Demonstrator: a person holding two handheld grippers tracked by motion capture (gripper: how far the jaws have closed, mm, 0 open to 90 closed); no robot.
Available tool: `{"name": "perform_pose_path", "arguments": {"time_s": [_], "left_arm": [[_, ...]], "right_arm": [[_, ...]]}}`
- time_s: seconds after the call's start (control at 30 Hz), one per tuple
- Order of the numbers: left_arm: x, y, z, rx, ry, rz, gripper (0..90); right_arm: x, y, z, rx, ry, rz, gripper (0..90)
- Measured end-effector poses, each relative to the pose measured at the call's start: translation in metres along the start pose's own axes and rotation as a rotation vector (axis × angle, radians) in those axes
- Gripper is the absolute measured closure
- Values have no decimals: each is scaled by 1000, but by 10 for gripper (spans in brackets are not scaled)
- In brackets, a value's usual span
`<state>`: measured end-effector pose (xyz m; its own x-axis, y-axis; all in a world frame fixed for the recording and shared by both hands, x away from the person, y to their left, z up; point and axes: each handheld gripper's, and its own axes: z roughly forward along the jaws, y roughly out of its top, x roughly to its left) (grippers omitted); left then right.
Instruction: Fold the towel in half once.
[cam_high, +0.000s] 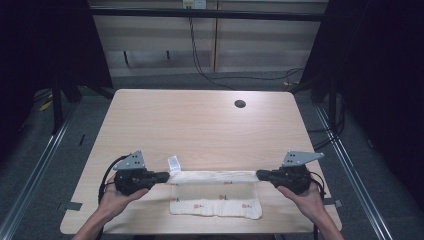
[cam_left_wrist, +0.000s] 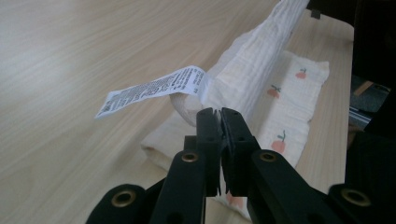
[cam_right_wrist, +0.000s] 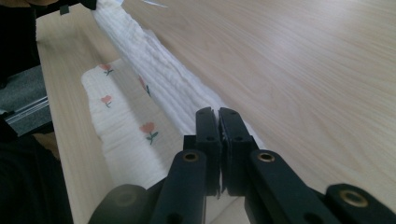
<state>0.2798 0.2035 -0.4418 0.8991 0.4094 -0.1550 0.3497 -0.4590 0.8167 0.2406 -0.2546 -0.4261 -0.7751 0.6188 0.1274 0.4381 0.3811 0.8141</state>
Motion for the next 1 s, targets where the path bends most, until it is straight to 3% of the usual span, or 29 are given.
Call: {"name": "perform_pose_path", "arguments": {"time_s": [0.13, 0.27, 0.43, 0.57, 0.8, 0.87, 1.0], "left_arm": [[-2, -10, 10, 35, -4, 8, 869], [-4, -16, 16, 61, -41, 20, 868], [-7, -22, 17, 58, -39, 13, 864], [-7, -26, 28, 101, -49, 25, 860], [-16, -33, 28, 134, -61, 43, 848], [-17, -35, 29, 139, -59, 26, 825], [-21, -37, 30, 141, -75, 19, 789]], "right_arm": [[5, -8, 5, 32, 14, -7, 875], [8, -21, 11, 60, 14, 0, 873], [6, -34, 12, 68, 32, 30, 871], [10, -42, 18, 119, 28, 24, 870], [12, -43, 15, 143, 47, 21, 851], [14, -44, 13, 134, 54, 39, 827], [19, -50, 15, 162, 69, 24, 806]]}}
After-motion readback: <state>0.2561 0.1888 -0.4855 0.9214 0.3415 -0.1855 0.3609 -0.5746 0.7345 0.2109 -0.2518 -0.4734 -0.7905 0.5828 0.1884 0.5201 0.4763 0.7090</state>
